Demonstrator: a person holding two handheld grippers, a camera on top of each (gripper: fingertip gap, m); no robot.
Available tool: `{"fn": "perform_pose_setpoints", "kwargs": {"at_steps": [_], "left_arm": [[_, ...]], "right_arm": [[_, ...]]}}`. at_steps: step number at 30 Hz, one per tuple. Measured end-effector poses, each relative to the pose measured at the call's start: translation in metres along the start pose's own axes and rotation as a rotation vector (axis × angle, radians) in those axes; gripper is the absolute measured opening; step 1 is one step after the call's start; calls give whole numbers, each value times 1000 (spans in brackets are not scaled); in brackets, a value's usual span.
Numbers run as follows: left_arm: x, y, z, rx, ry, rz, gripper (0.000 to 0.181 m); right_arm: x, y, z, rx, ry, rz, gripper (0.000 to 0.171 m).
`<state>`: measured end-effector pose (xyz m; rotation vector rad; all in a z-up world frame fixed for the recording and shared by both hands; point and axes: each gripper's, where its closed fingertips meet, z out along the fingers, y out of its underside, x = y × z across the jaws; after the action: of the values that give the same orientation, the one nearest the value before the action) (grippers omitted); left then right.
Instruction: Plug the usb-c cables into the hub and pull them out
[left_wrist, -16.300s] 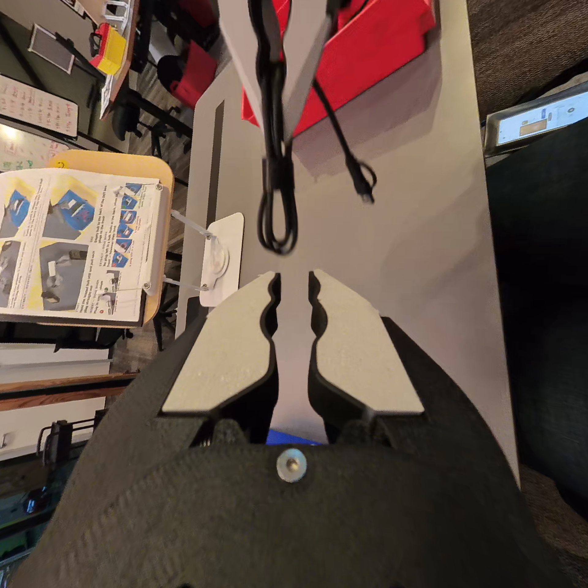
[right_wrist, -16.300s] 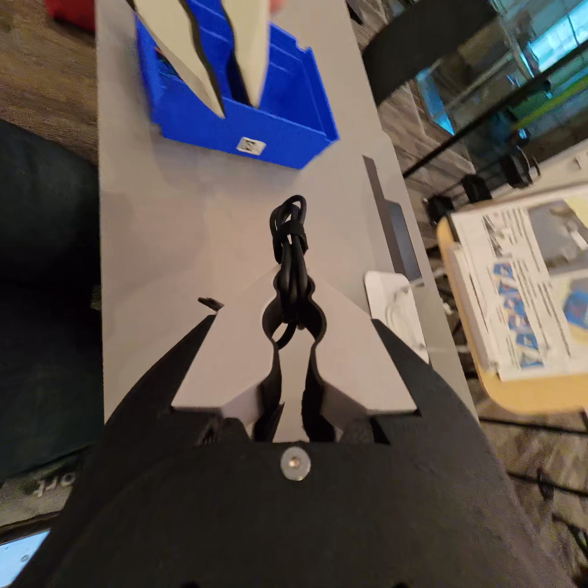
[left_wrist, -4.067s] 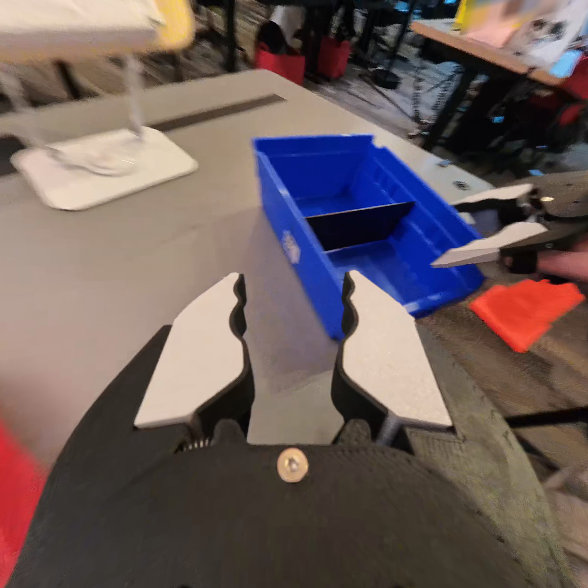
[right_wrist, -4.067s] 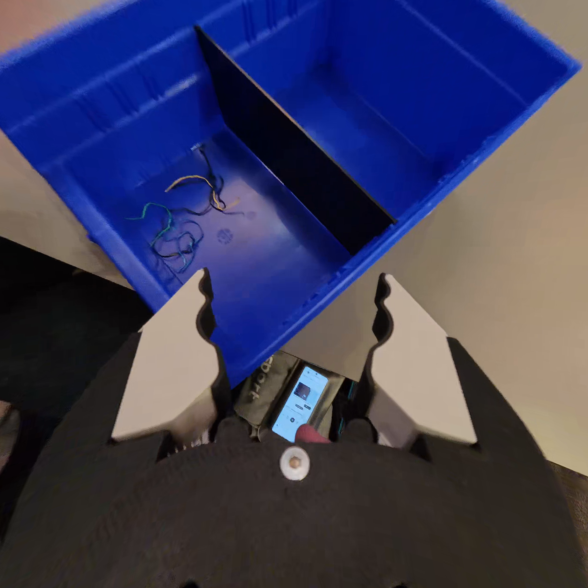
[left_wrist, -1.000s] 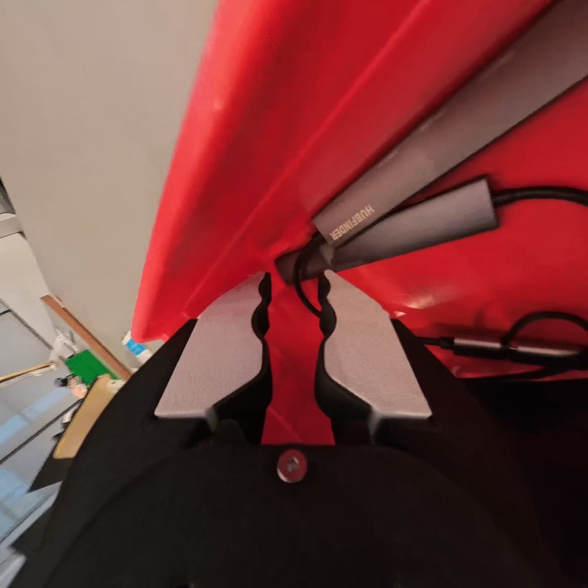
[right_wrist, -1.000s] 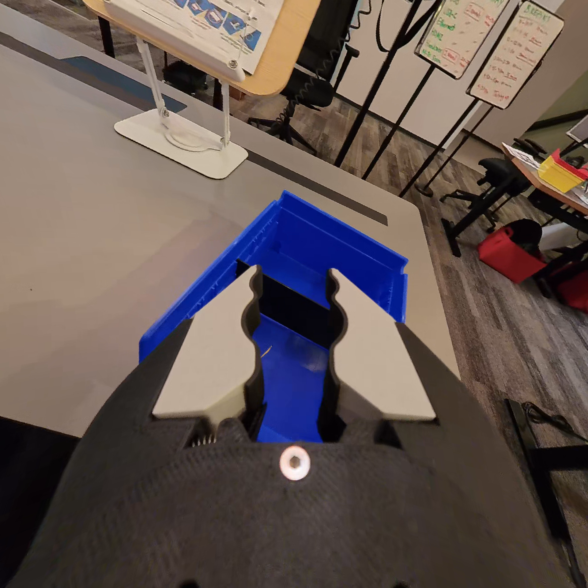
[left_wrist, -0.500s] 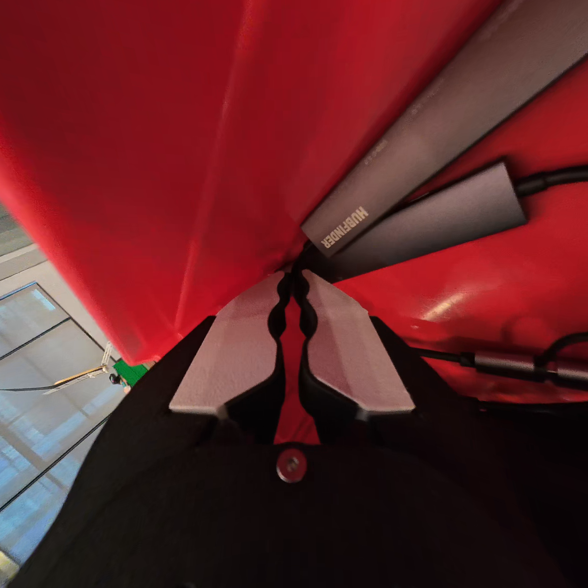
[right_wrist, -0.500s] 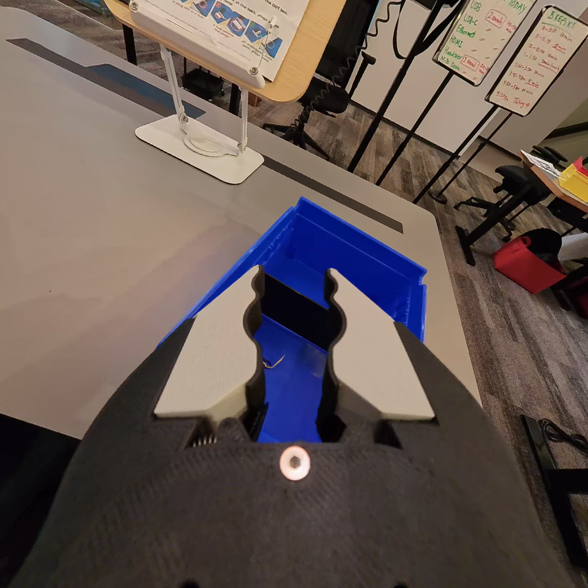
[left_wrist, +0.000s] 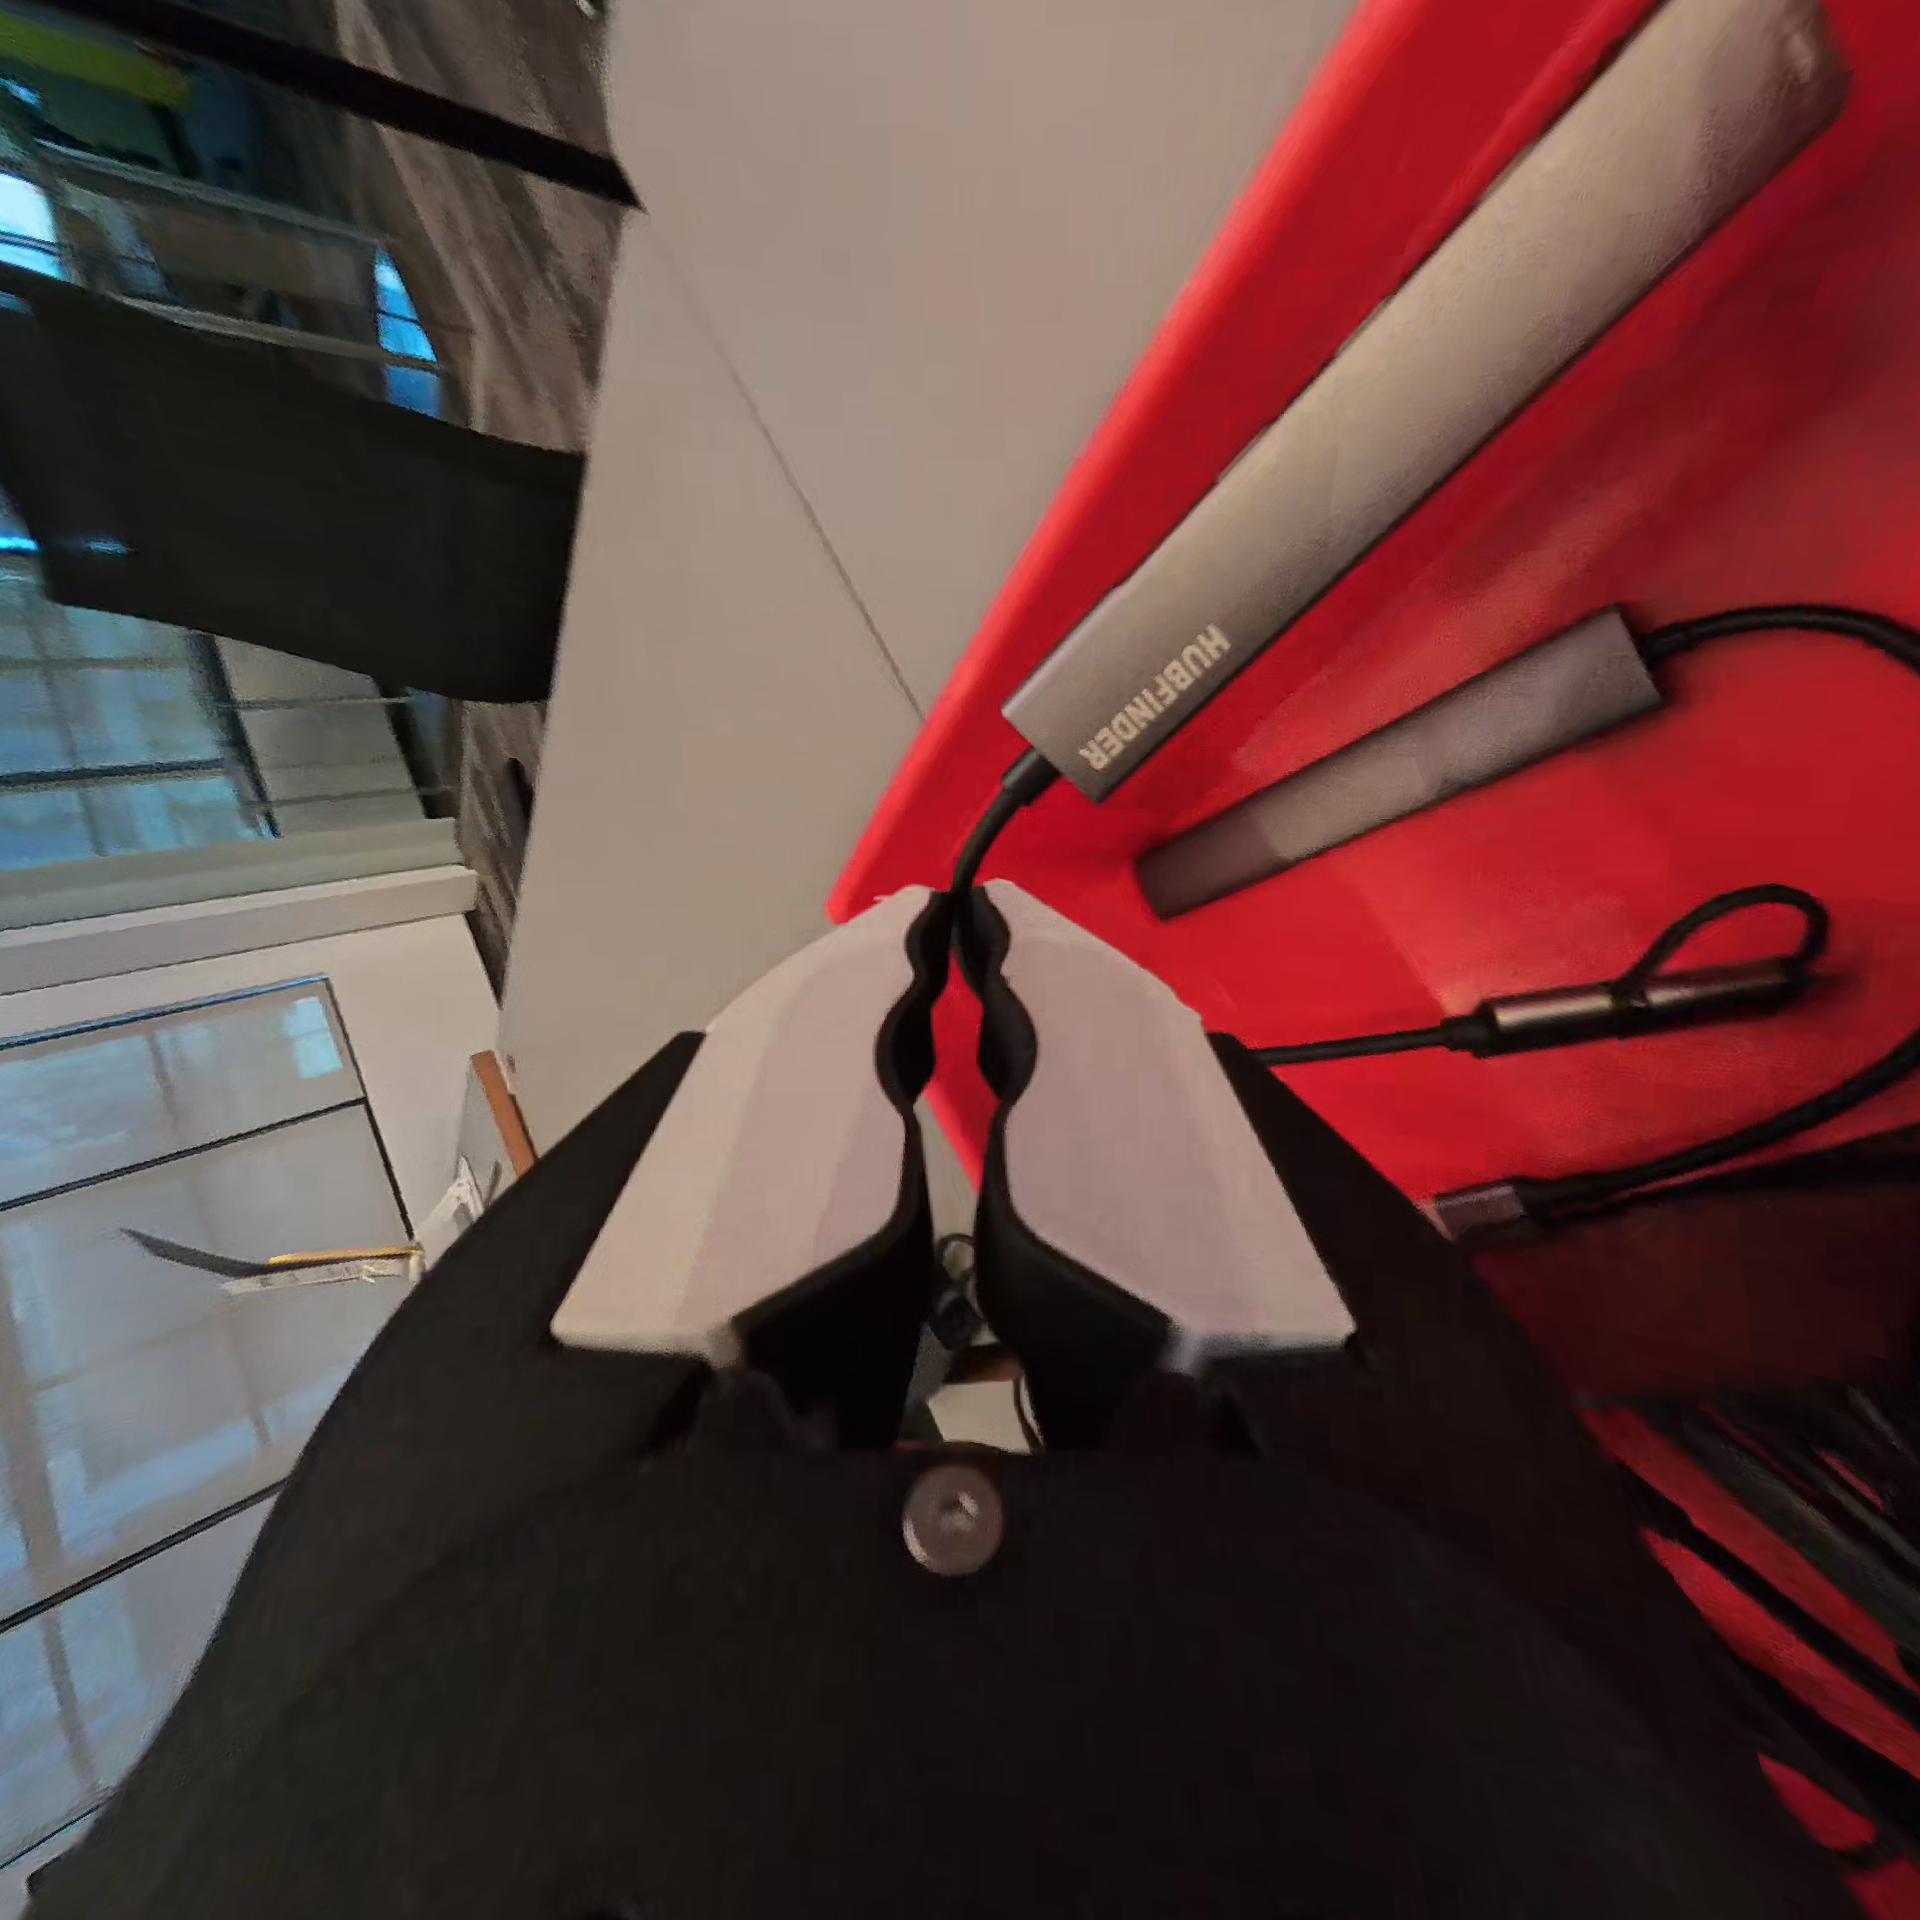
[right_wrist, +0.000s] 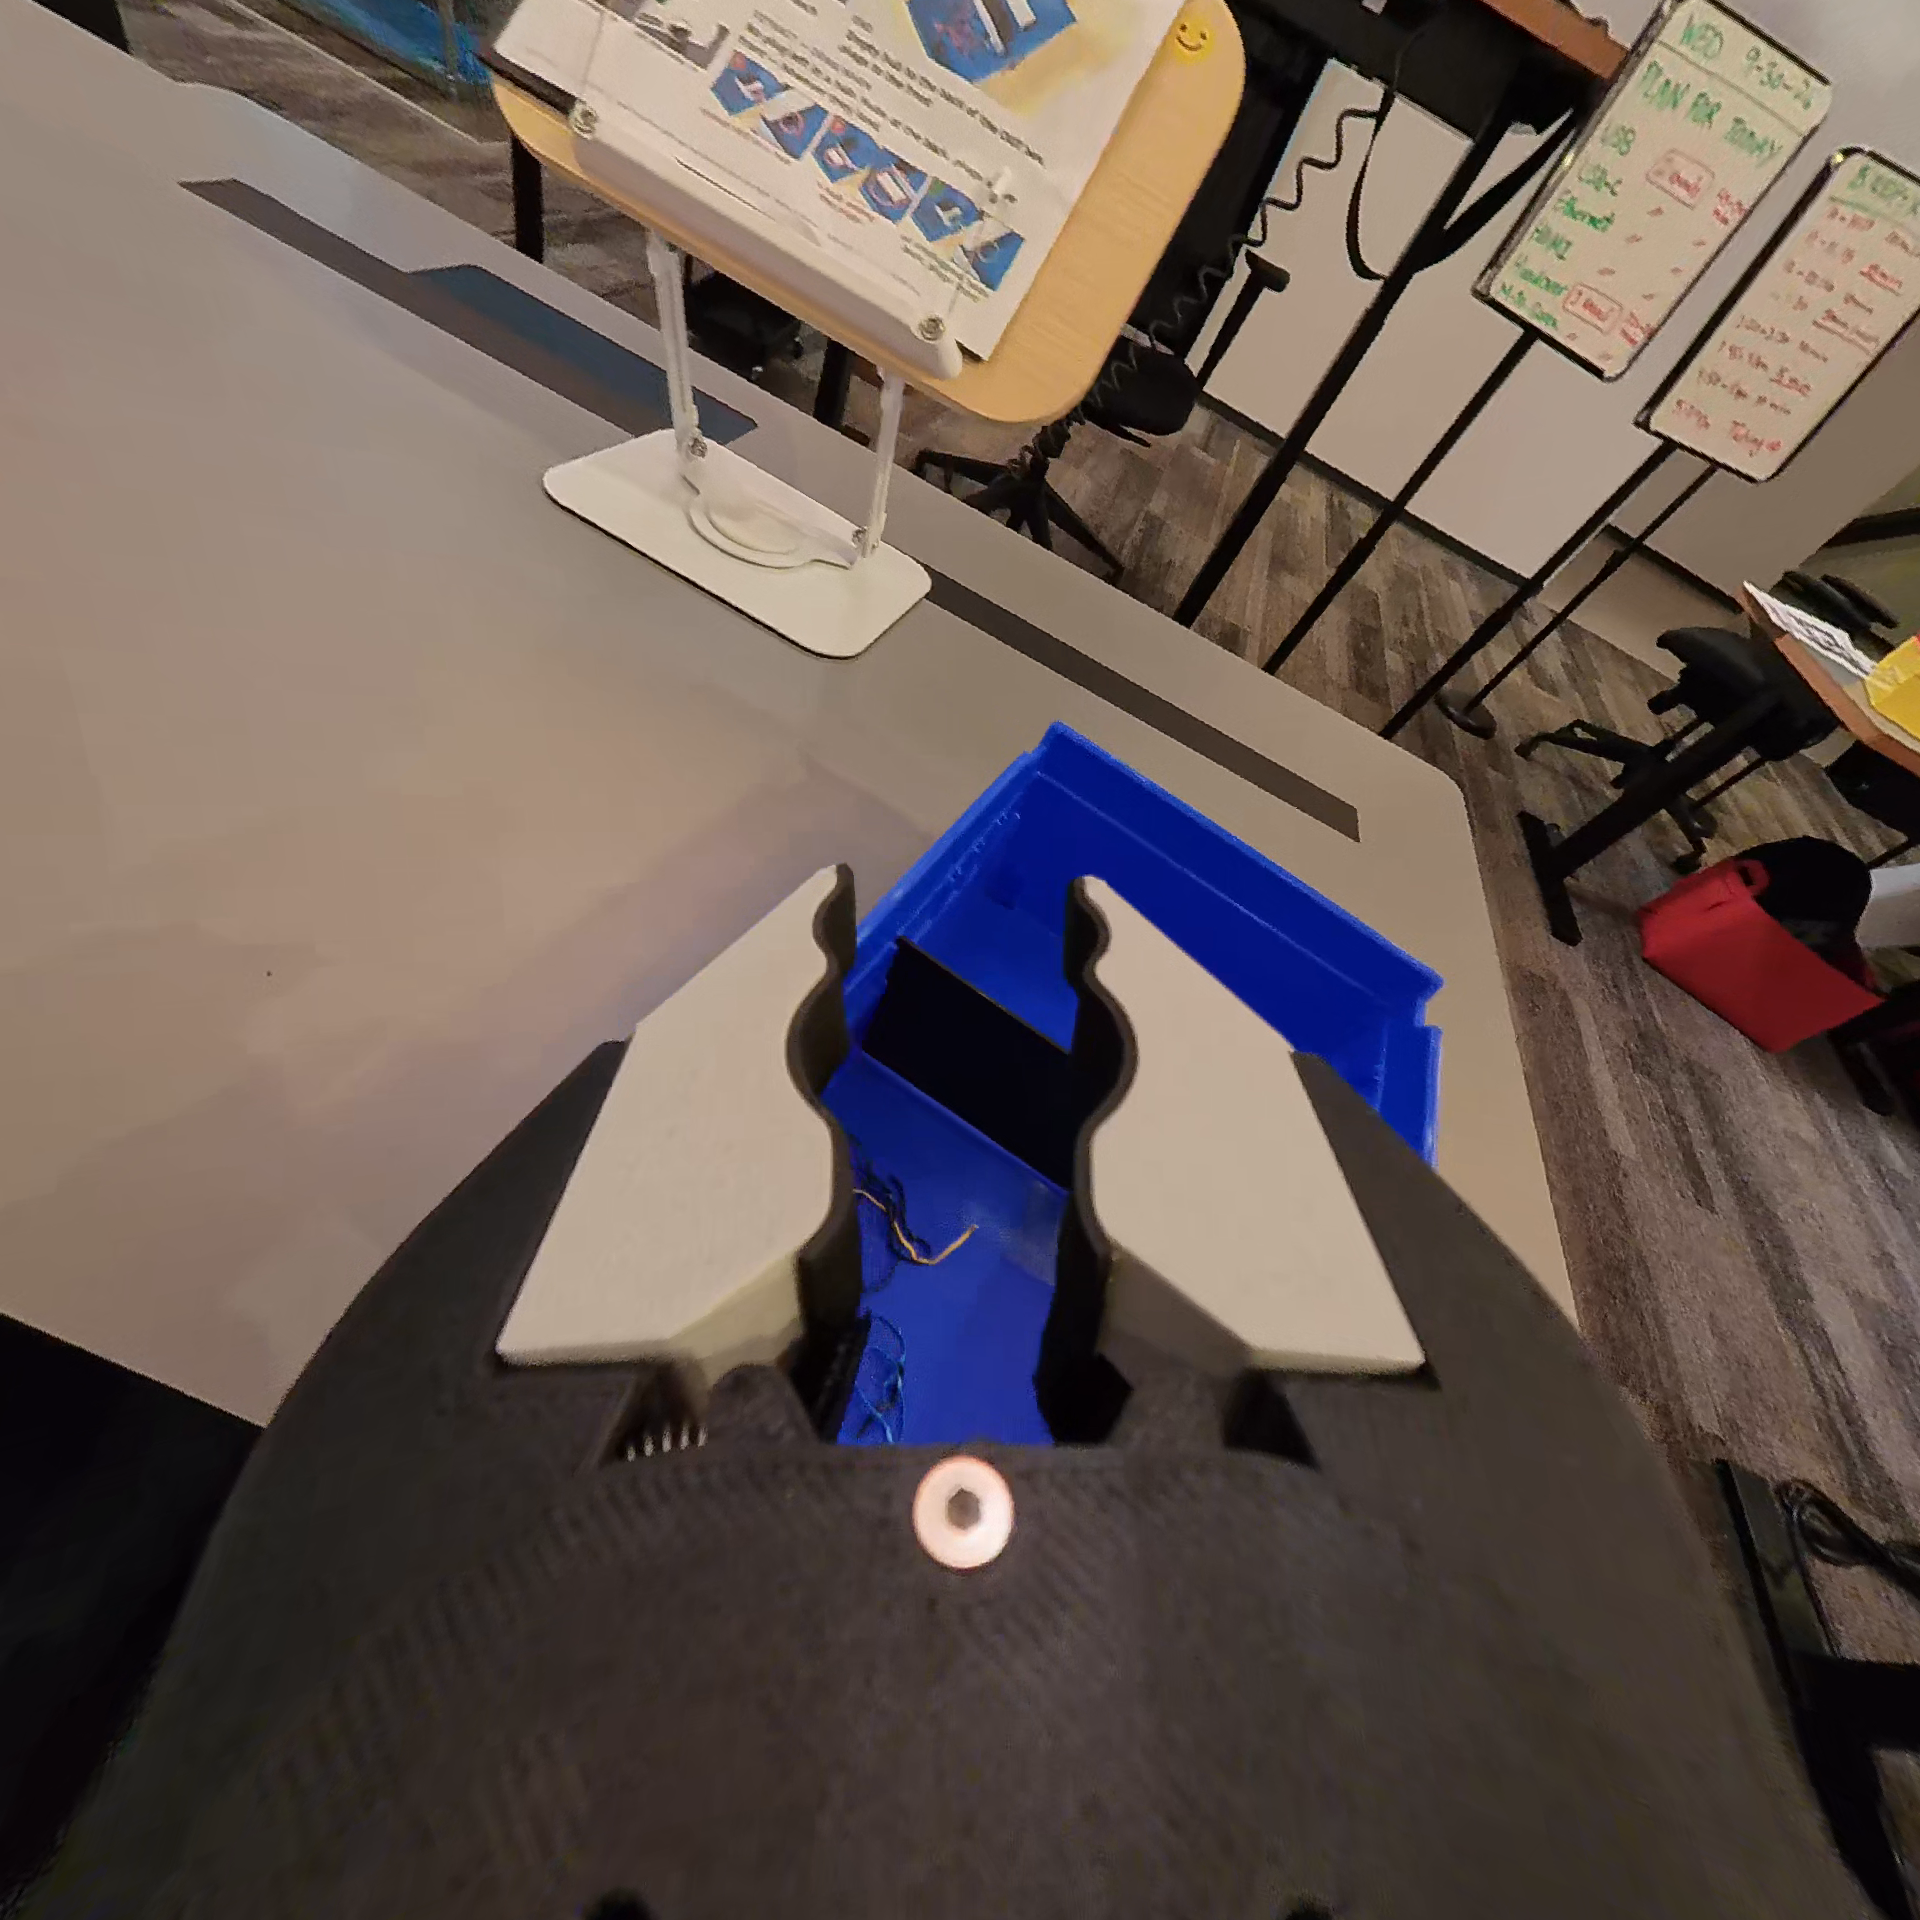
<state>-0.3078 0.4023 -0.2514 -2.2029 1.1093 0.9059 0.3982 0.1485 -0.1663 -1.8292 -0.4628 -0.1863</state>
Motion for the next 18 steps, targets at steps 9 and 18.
{"fn": "perform_pose_setpoints", "kwargs": {"at_steps": [9, 18], "left_arm": [[-58, -32, -81, 199, -221, -27, 3], [-76, -101, -160, 393, -330, 71, 2]], "right_arm": [[-58, -32, 12, 67, -127, -114, 49], [-104, -50, 21, 111, -223, -186, 56]]}}
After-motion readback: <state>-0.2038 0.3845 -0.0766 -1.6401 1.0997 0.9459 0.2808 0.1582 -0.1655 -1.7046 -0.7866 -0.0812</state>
